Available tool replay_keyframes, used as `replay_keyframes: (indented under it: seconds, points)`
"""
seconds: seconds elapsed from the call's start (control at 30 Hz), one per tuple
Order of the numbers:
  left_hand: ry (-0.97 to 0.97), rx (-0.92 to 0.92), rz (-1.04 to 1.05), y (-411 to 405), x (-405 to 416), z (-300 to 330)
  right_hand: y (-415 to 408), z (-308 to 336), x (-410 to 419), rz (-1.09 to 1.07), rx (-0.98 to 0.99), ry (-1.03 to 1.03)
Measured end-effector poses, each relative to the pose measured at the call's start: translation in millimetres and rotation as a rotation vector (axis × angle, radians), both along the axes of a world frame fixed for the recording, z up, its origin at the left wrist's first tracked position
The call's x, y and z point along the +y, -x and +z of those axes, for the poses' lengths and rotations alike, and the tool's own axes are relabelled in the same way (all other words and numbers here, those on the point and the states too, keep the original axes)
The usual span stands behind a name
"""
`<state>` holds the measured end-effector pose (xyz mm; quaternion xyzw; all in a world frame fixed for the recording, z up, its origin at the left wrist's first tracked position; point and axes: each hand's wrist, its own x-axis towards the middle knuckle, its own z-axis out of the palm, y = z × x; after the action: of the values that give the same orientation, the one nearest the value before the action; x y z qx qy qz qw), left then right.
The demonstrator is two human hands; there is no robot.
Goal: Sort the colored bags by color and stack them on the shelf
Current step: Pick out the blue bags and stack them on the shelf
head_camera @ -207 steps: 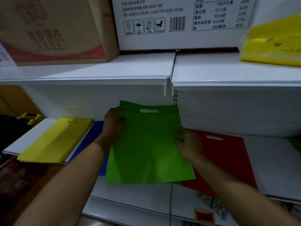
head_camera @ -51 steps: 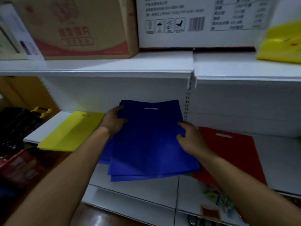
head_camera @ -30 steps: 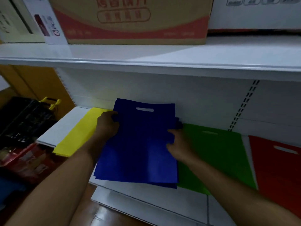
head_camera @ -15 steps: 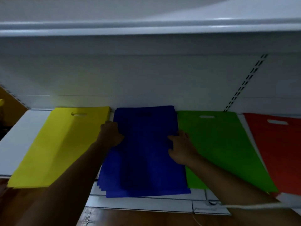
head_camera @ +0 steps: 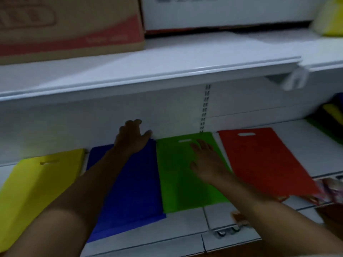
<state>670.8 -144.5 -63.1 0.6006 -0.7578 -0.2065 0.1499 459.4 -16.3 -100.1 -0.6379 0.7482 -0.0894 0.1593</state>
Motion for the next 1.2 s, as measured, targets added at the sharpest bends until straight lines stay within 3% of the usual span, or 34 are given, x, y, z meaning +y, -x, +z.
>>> replay_keyframes:
  seconds: [0.37,0.6,0.87,1.2]
  points:
    - [0.113,0.092,-0.296,293.3,140.4,52.2,244.0,61.5,193.4,-0.266,0.044,0.213]
    - [0.120,0.064,-0.448,455.5,216.9,76.3,357.9,65.4,281.1,-0.456,0.189,0.200]
    - [0.152,0.139,-0.603,600.7,233.5,94.3,472.6,53.1,298.6,-0.586,0.172,0.128]
    - [0.051,0.137,-0.657,743.0,167.5,66.8,625.9,38.4,262.6,-0.711,0.149,0.018]
